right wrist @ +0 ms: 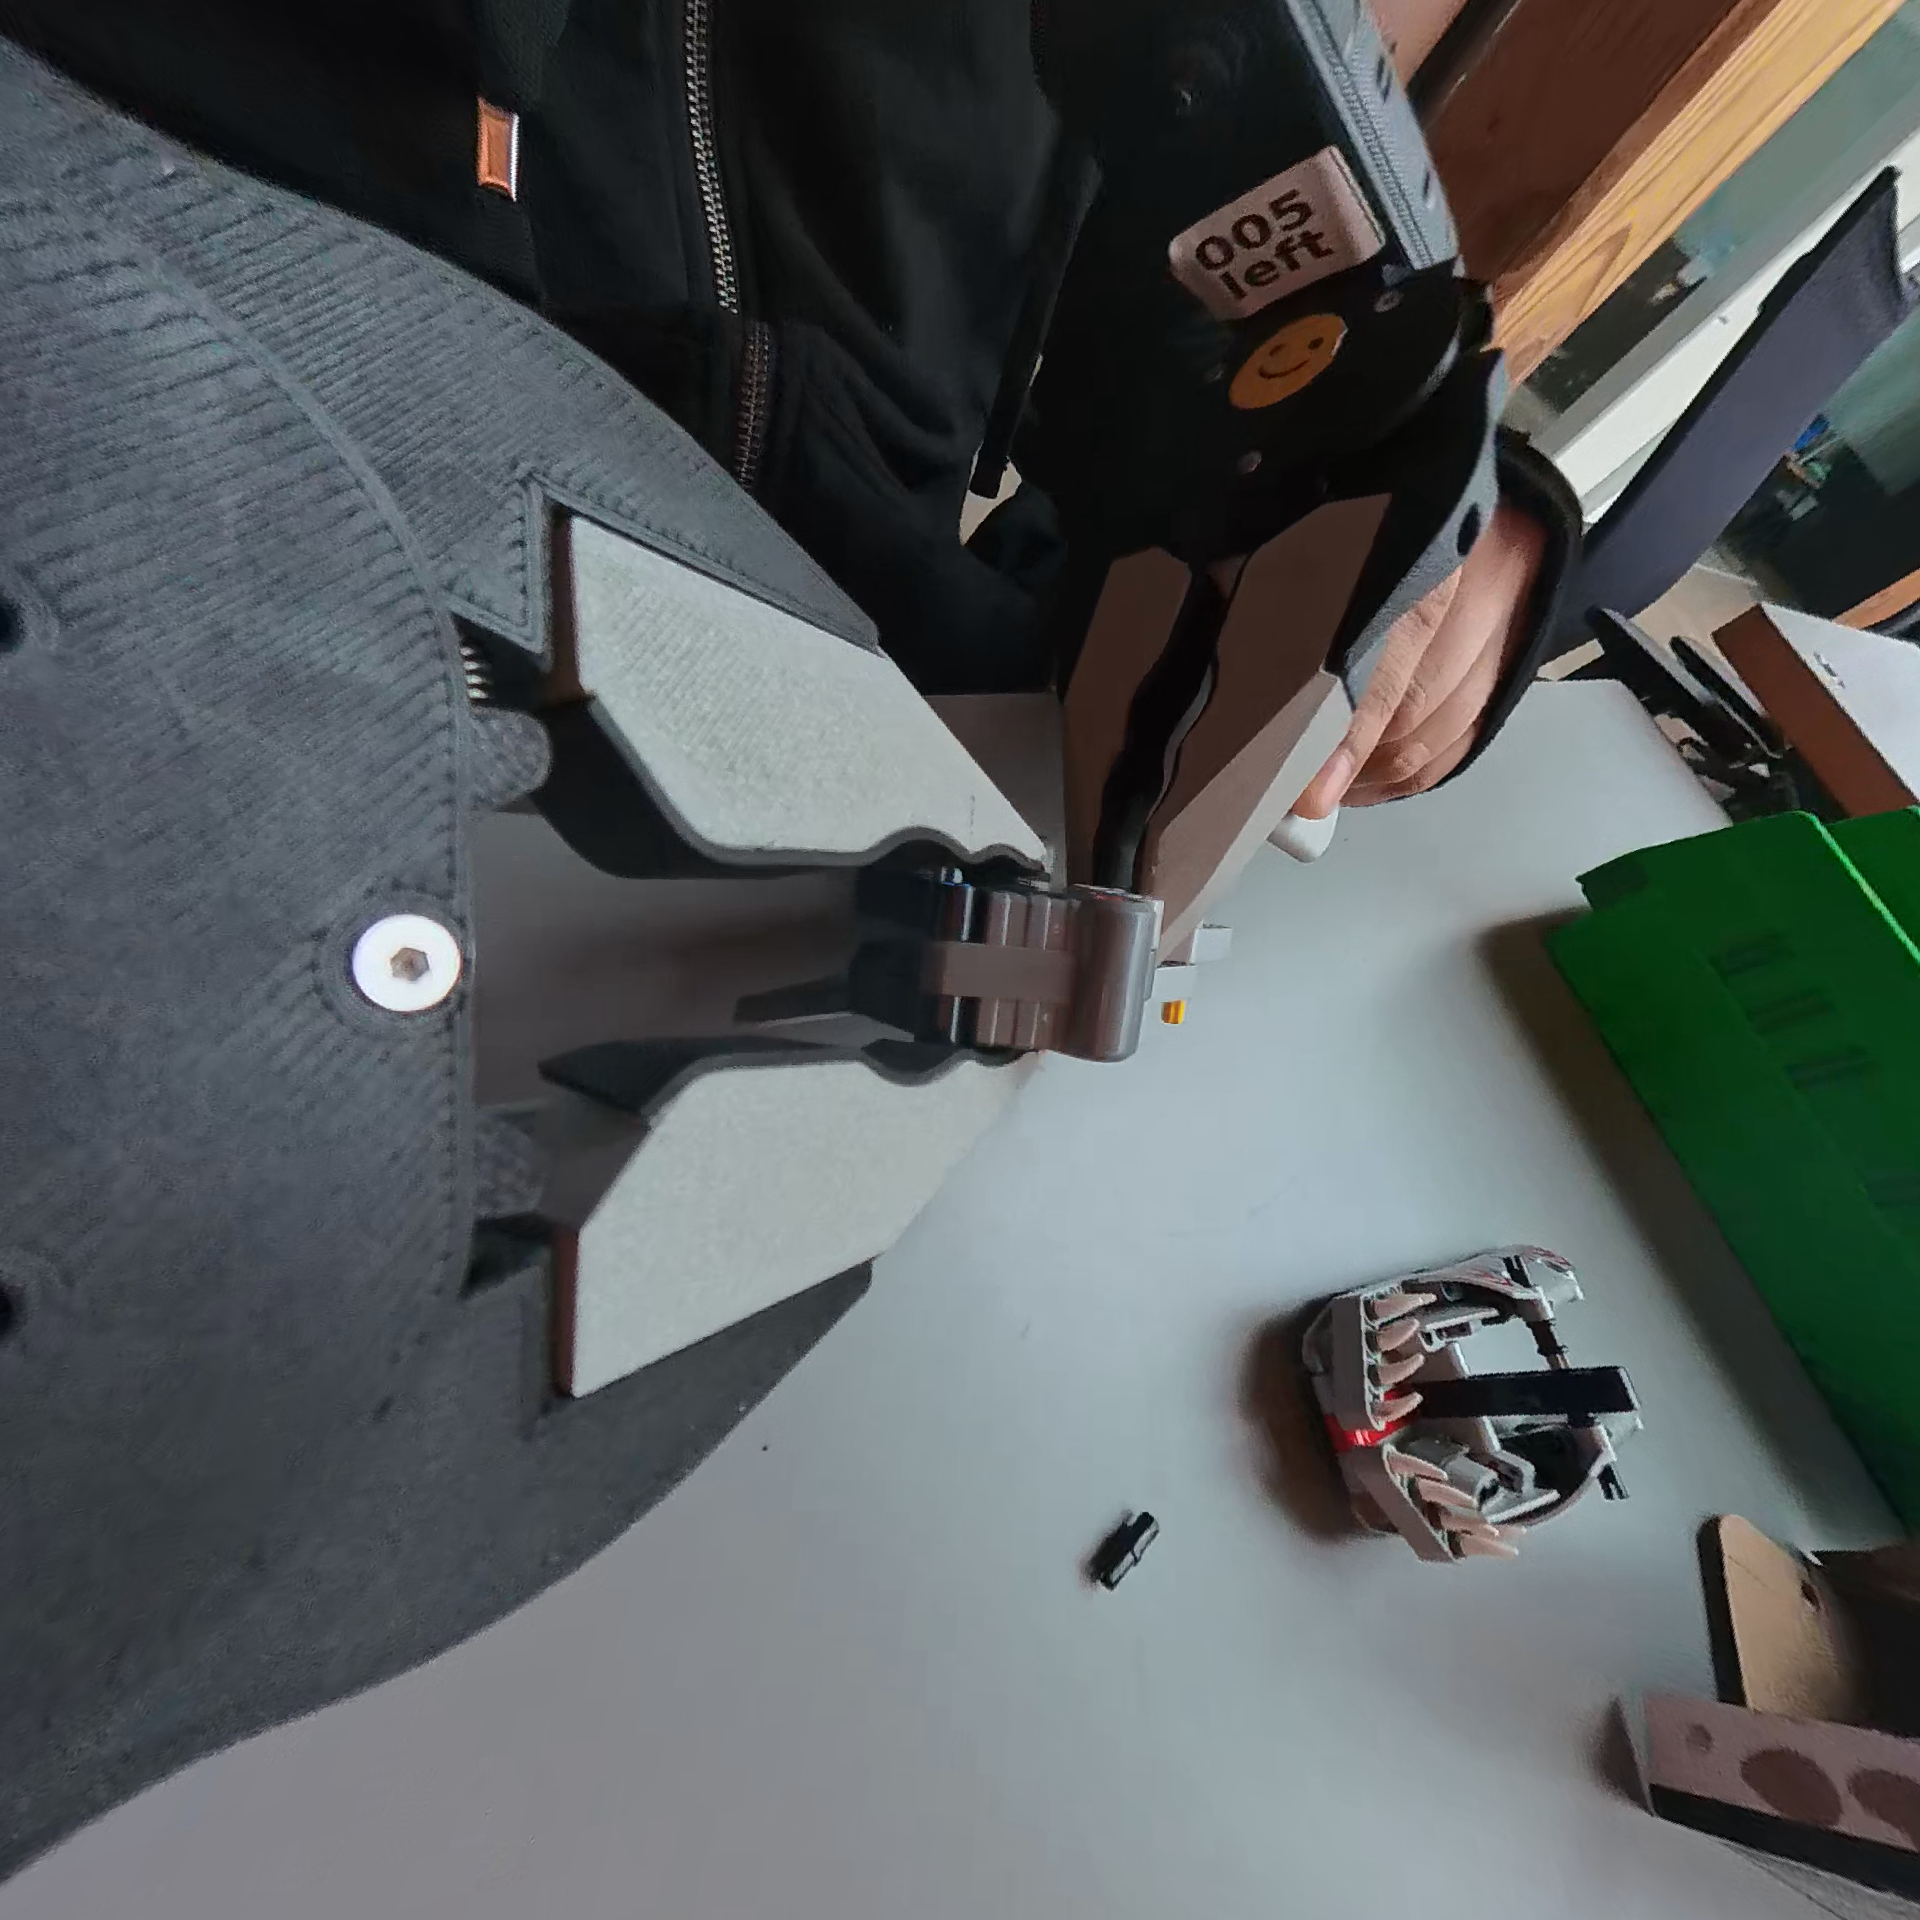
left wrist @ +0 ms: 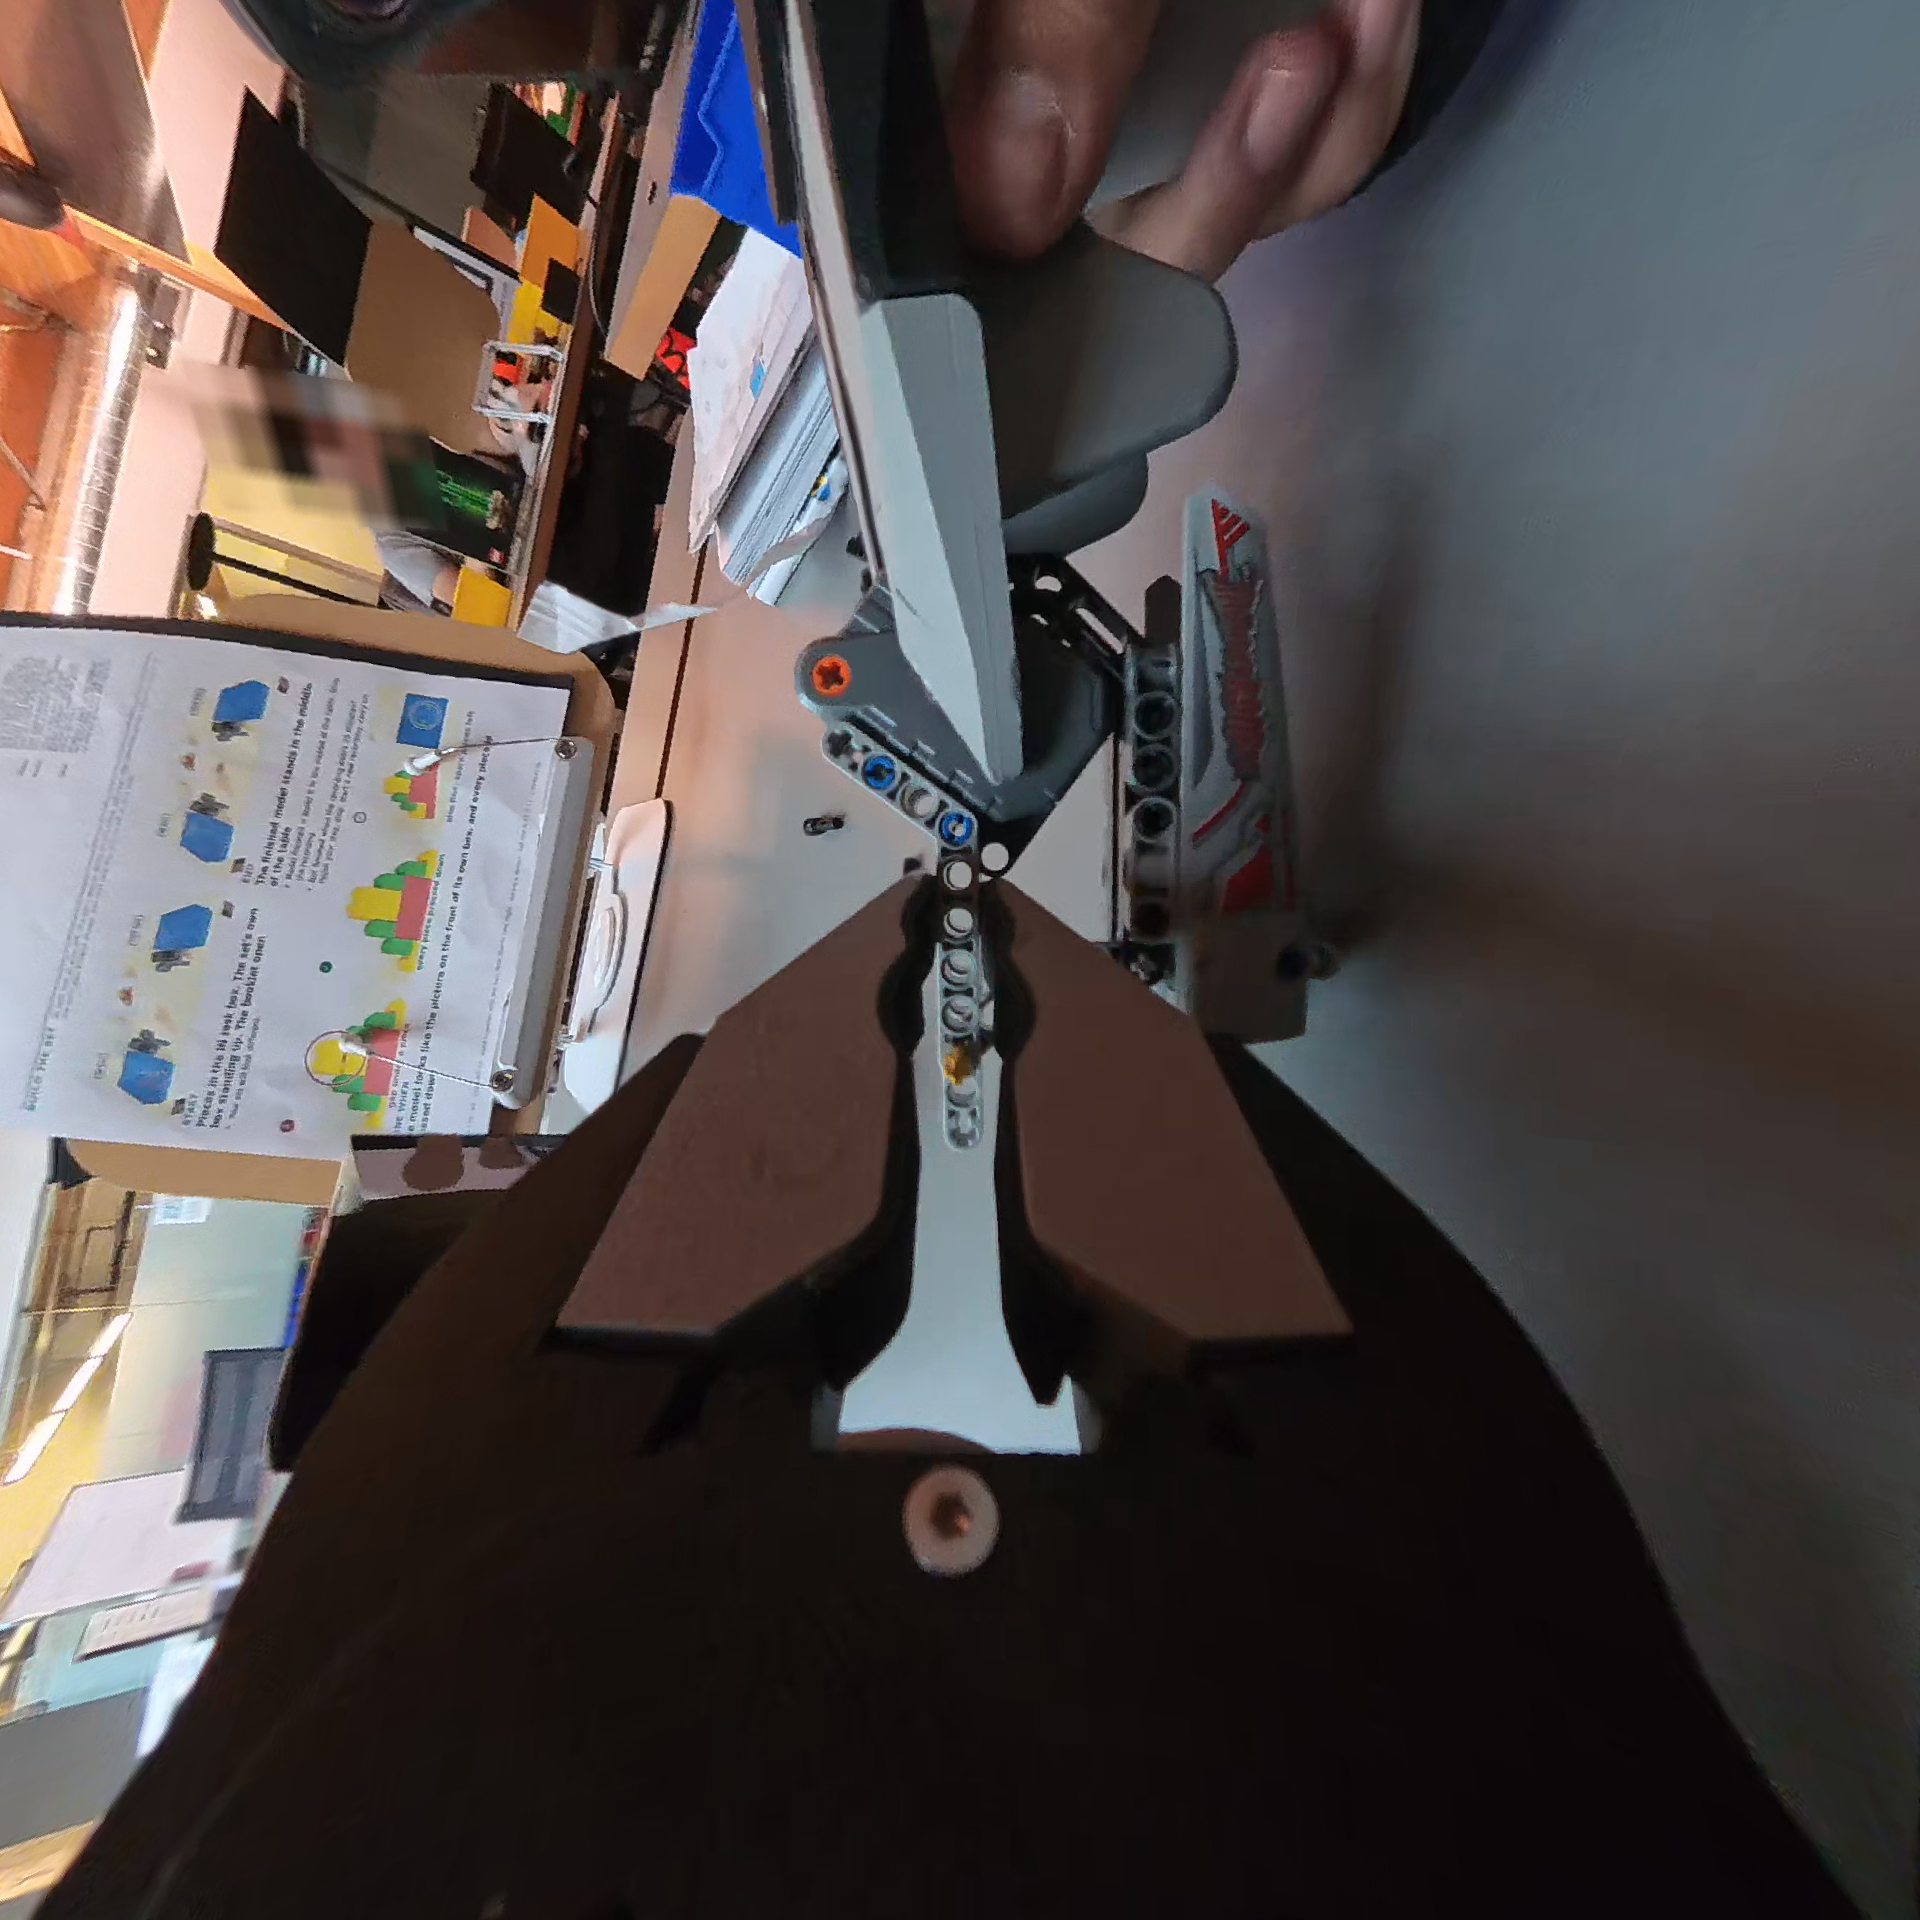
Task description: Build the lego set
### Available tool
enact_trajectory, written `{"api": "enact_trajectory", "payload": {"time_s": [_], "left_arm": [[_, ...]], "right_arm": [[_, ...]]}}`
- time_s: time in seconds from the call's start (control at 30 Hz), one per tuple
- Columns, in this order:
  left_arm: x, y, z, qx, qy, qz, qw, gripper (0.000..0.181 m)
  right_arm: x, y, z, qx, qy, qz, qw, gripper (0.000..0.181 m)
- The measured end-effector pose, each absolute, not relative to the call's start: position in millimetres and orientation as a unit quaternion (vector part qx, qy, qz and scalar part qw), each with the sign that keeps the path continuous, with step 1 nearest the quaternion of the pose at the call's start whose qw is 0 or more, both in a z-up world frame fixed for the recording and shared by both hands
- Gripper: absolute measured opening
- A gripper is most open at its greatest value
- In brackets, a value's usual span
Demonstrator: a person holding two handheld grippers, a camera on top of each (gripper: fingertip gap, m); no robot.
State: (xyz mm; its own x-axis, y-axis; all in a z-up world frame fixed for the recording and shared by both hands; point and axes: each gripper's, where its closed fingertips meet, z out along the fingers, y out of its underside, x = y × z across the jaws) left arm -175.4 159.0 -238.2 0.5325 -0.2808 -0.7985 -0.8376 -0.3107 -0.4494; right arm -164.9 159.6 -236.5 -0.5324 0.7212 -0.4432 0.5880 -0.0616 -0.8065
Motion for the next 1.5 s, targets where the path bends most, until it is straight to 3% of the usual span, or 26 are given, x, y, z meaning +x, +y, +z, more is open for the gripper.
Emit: {"api": "enact_trajectory", "payload": {"time_s": [0.23, 0.37, 0.53, 0.8, 0.9, 1.03, 1.1, 1.3, 1.5], "left_arm": [[-179, 158, -230, -0.716, 0.39, 0.396, 0.422, 0.004], [-181, 152, -227, -0.685, 0.395, 0.411, 0.454, 0.002], [-179, 141, -229, -0.662, 0.43, 0.396, 0.469, 0.003], [-179, 136, -229, -0.637, 0.447, 0.406, 0.479, 0.003], [-184, 143, -228, -0.689, 0.391, 0.356, 0.496, 0.008], [-170, 139, -218, -0.779, 0.291, 0.163, 0.531, 0.019], [-183, 141, -213, -0.774, 0.293, 0.22, 0.516, 0.037], [-168, 142, -224, -0.714, 0.379, 0.35, 0.473, 0.006], [-168, 147, -220, -0.698, 0.378, 0.388, 0.468, 0.006]], "right_arm": [[-169, 158, -233, -0.489, -0.674, 0.549, 0.078, 0.025], [-172, 153, -232, -0.488, -0.69, 0.52, 0.123, 0.025], [-172, 143, -235, -0.481, -0.674, 0.557, 0.066, 0.025], [-173, 139, -236, -0.477, -0.666, 0.571, 0.047, 0.025], [-176, 148, -233, -0.482, -0.679, 0.544, 0.101, 0.025], [-173, 144, -225, -0.464, -0.702, 0.517, 0.155, 0.025], [-171, 140, -224, -0.457, -0.699, 0.529, 0.146, 0.025], [-168, 144, -226, -0.462, -0.695, 0.534, 0.137, 0.025], [-166, 148, -223, -0.443, -0.706, 0.528, 0.161, 0.024]]}}
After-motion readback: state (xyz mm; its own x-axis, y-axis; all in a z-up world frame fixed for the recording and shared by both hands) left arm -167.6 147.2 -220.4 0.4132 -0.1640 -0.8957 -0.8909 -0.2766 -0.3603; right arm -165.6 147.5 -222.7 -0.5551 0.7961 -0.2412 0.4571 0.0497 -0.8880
